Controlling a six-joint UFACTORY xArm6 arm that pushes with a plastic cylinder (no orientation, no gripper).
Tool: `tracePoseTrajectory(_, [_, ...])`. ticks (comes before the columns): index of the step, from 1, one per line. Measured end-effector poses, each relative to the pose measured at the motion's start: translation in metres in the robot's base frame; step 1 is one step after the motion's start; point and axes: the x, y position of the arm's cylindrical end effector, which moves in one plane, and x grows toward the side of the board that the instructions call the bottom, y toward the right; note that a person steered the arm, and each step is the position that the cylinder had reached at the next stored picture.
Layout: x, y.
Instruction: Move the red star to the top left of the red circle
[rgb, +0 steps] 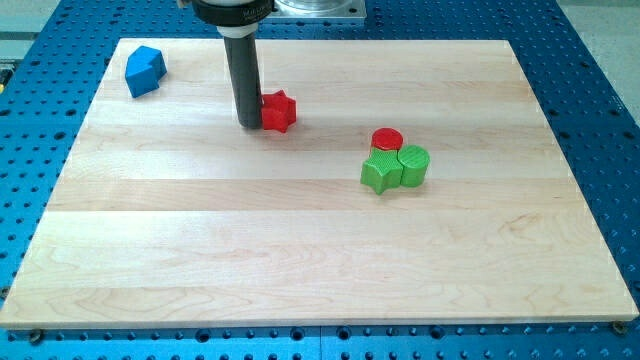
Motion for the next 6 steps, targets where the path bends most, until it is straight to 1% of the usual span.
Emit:
tracePoseTrajectory(2, [-0.024, -0.026])
tracePoseTrajectory(3, [-0.025, -0.019])
tracePoseTrajectory(4, [-0.006, 0.014])
tracePoseTrajectory(5, [-0.004, 0.034])
tracePoseTrajectory(6, [-0.028, 0.034])
